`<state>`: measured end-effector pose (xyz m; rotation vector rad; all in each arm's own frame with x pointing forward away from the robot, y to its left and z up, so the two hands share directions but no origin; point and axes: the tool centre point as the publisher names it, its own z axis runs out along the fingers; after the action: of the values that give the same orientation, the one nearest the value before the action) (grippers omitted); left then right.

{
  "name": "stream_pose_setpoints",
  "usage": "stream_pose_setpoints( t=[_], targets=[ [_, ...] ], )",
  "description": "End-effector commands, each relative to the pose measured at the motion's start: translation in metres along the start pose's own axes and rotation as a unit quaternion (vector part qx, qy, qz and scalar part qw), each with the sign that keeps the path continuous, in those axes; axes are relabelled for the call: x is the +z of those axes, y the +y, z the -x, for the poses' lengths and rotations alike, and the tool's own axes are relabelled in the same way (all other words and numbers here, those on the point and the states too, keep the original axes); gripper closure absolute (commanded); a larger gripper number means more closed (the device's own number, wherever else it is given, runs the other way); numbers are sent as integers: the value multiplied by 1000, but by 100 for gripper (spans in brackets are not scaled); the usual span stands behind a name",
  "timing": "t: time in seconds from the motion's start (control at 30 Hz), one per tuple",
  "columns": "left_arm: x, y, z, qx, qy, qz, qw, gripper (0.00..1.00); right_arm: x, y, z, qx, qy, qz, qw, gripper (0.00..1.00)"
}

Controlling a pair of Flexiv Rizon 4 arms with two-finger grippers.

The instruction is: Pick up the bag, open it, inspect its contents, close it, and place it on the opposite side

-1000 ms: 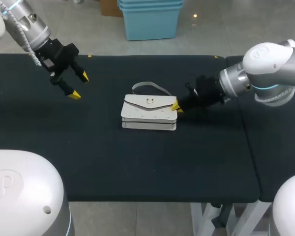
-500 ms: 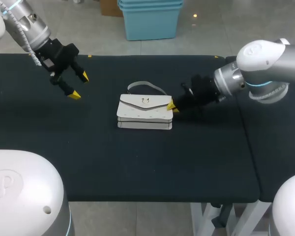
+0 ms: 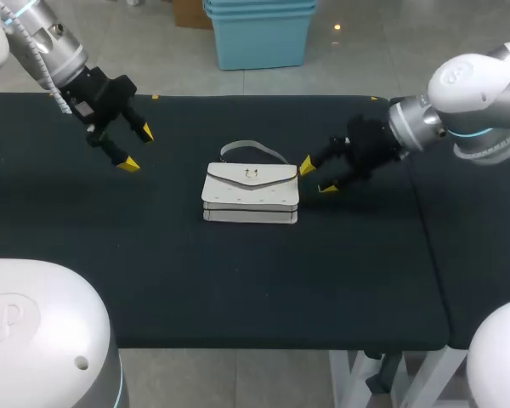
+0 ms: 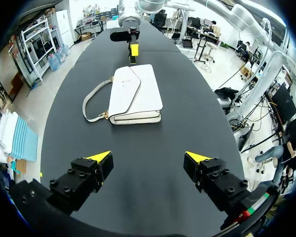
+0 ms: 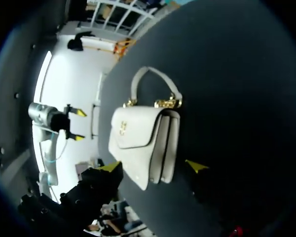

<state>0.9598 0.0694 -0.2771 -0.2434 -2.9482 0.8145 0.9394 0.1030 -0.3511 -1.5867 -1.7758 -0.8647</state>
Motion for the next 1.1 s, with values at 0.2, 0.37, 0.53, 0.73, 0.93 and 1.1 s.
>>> stream_pose_setpoints(
  t=[0.2,0.37,0.53,0.73,0.93,1.1],
  targets=[
    [1,0,0,0,0,-1,1000,0,-42,-24,-33,-145,-115,-14,983,0],
    [1,0,0,0,0,-1,1000,0,-47,-31,-42,-218,-183,-33,958,0],
    [1,0,0,0,0,-1,1000,0,-48,-36,-45,-259,-237,-32,936,0],
    [1,0,0,0,0,-1,1000,0,-48,-36,-45,-259,-237,-32,936,0],
    [1,0,0,0,0,-1,1000,0,-48,-36,-45,-259,-237,-32,936,0],
    [7,-22,9,57,-27,37,997,0,-35,-46,-63,-380,-307,-28,872,0]
  ],
)
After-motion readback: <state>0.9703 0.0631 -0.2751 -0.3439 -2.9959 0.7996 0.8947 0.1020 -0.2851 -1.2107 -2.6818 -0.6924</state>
